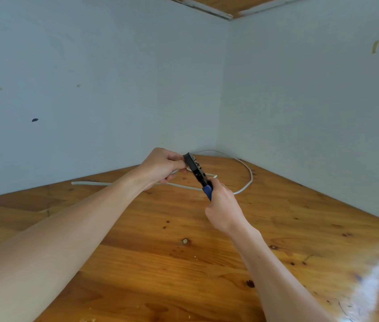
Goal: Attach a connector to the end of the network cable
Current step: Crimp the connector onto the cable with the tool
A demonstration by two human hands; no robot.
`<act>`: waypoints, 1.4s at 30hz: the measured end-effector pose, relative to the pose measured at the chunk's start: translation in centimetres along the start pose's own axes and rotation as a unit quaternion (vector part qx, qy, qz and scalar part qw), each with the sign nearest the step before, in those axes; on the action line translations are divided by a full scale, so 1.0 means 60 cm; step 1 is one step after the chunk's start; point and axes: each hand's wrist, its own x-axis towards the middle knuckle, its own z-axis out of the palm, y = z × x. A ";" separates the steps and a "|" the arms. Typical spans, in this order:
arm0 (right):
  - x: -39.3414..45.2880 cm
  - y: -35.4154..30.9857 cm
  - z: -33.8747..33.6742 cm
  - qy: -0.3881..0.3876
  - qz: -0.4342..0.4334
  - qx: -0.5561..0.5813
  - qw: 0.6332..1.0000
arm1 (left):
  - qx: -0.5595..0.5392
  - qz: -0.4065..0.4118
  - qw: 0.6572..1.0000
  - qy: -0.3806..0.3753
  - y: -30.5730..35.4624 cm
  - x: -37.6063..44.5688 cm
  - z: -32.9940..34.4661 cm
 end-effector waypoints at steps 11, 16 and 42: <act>0.002 -0.001 -0.002 -0.002 -0.002 0.008 1.000 | -0.033 0.001 0.999 0.007 -0.003 -0.001 0.000; 0.004 -0.002 -0.003 -0.001 0.003 0.010 1.000 | -0.040 0.002 0.999 0.005 -0.002 -0.001 0.000; 0.005 -0.005 0.002 0.004 0.019 -0.007 1.000 | -0.048 -0.003 0.999 0.005 -0.005 0.001 0.000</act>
